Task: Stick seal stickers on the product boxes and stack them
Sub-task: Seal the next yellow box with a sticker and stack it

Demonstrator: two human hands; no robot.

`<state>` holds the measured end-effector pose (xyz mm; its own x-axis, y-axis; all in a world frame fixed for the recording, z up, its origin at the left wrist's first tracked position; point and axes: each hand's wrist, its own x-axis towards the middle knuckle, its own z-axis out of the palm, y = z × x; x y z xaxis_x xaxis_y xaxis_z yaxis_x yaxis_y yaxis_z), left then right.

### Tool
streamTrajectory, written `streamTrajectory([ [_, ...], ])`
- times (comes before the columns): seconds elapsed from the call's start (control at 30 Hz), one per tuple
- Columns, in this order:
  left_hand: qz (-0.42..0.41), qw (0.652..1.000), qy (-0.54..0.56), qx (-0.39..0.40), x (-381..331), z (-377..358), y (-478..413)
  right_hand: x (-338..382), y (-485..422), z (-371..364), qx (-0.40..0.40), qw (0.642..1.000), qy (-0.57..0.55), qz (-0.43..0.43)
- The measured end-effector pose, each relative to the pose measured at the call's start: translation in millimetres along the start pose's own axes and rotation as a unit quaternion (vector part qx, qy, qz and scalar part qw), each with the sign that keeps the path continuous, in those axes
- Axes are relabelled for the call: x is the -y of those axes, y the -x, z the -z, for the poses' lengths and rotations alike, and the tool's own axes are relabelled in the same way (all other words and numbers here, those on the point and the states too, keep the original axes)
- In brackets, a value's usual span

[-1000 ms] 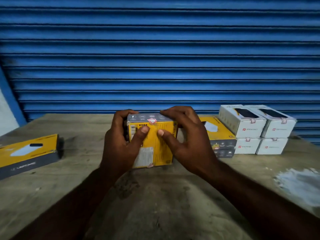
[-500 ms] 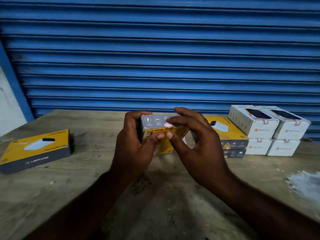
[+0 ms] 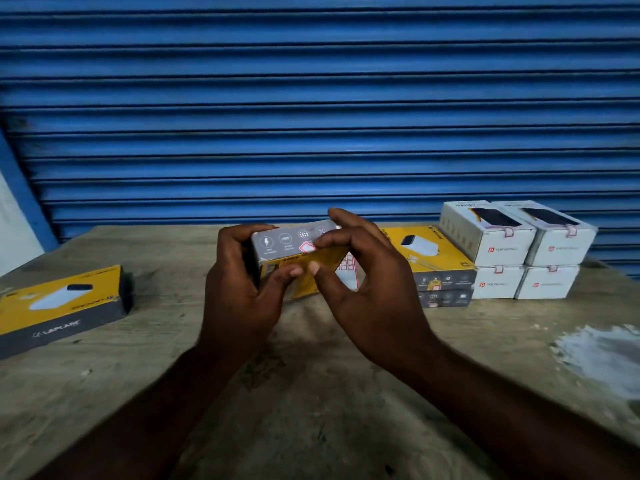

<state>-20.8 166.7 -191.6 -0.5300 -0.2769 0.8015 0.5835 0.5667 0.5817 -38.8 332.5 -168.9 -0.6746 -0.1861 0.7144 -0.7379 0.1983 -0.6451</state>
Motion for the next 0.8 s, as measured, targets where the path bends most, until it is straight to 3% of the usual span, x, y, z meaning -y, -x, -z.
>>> streamTrajectory([
  [0.8,0.006,1.000,-0.004,0.014,-3.6,-1.0,1.4,0.1,-3.7,0.8,0.020,0.999,-0.029,-0.031],
])
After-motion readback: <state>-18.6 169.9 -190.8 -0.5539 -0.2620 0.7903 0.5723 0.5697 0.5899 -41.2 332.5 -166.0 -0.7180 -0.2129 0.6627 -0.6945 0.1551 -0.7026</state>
